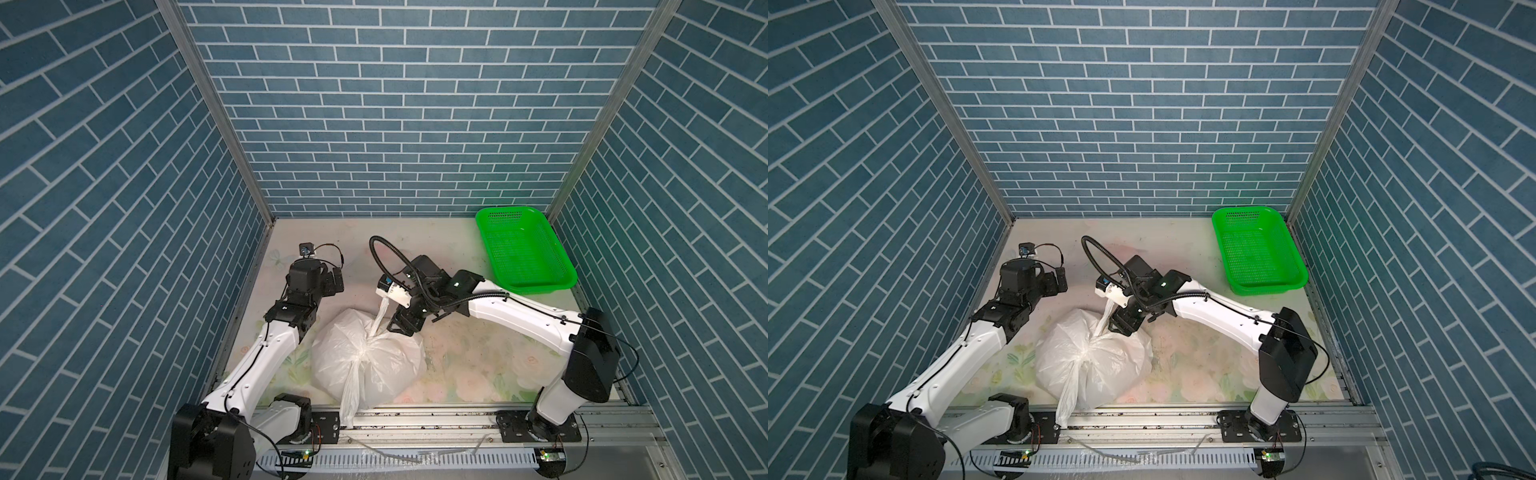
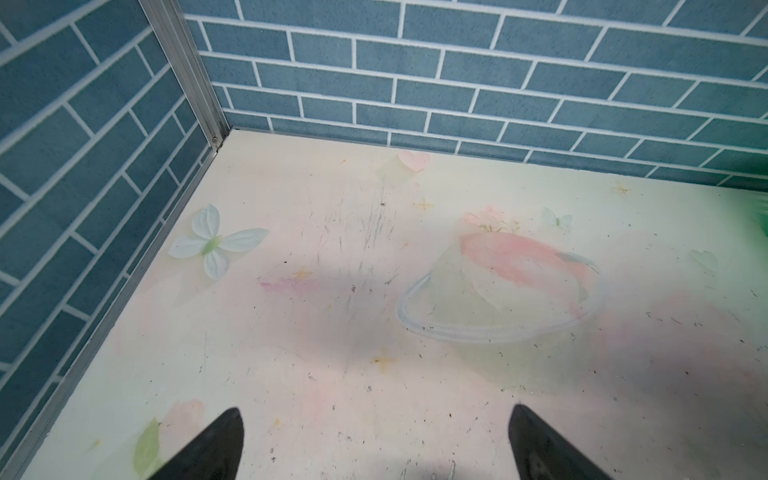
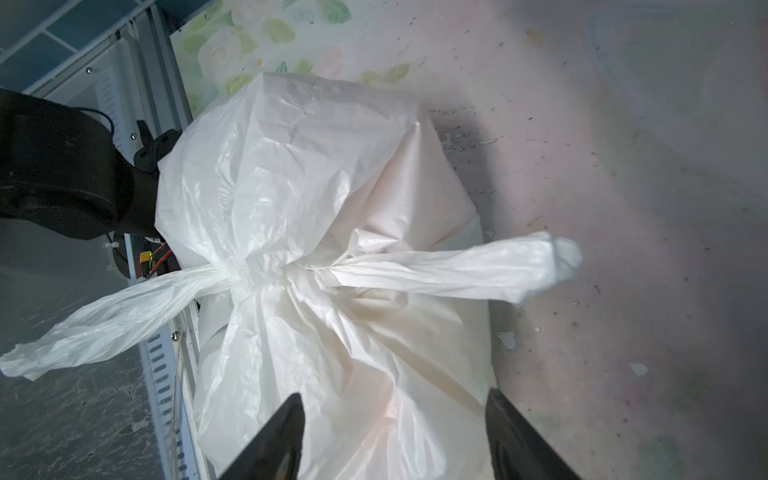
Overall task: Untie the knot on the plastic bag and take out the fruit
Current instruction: 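Release the basket and move the right gripper to the white bag's knot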
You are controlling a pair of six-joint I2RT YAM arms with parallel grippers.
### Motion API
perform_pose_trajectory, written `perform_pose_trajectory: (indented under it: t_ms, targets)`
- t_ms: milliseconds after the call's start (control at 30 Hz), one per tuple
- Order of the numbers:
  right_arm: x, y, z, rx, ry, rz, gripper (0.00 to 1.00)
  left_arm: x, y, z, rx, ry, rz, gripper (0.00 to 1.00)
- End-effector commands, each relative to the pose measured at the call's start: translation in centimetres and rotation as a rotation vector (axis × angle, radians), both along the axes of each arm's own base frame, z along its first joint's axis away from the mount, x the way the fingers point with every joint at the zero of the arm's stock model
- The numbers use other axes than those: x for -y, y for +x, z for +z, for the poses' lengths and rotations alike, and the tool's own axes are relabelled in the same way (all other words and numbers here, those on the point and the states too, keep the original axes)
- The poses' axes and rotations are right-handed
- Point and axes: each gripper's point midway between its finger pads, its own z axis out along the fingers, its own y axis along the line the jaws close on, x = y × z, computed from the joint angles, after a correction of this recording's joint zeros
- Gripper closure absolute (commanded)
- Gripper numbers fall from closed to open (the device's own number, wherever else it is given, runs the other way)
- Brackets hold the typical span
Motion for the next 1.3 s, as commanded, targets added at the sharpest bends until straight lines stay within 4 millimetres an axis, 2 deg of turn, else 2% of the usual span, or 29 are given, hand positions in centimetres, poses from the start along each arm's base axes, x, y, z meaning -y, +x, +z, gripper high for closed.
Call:
perform_pose_trajectory:
  t_ms: [0,133,200,333,467,533,667,767,933,1133,1167,1267]
  targets:
    - [-1.8,-1.8,-0.3,0.0,0.028,0.106,0.33,-0.3,-1.1,-1.3,-0.042,0.001,0.001,0.0]
    - [-2.4,-3.6,-1.4,-0.022,0.013,0.157,0.36,-0.4,-1.4,-1.0,-0.034,0.003,-0.001,0.0]
    - [-2.5,-4.4,-2.0,-0.033,0.001,0.18,0.37,-0.5,-2.0,-2.0,-0.059,0.008,-0.004,0.0]
    - [-2.7,-5.7,-2.1,-0.049,0.004,0.216,0.4,-0.5,-2.3,-2.2,-0.06,0.006,-0.01,0.0]
    - [-2.6,-7.5,-3.4,-0.057,-0.048,0.271,0.44,-0.4,-2.4,-2.4,-0.062,0.004,-0.015,0.0]
    - [-2.5,-7.6,-4.2,-0.055,-0.078,0.267,0.51,-0.4,-2.5,-2.4,-0.062,0.003,-0.014,0.0]
    - [-2.3,-6.9,-5.0,-0.028,-0.113,0.241,0.75,-0.5,-2.5,-2.3,-0.058,0.003,-0.014,0.0]
    - [-1.8,-5.9,-4.8,0.023,-0.13,0.216,1.0,-0.4,-2.5,-2.2,-0.054,0.002,-0.016,0.0]
    - [0.6,-2.7,-3.7,0.122,-0.146,0.144,1.0,0.2,-2.3,-1.8,-0.043,-0.013,-0.048,0.0]
    - [4.6,4.2,-1.5,0.246,-0.162,0.033,1.0,1.6,-1.7,-1.6,-0.057,-0.022,-0.123,0.0]
    - [5.1,5.2,-1.2,0.265,-0.164,0.023,1.0,1.9,-1.3,-0.6,-0.042,-0.027,-0.141,0.0]
    - [6.4,7.7,-0.5,0.313,-0.177,0.004,1.0,3.0,-0.7,0.5,-0.028,-0.042,-0.196,0.0]
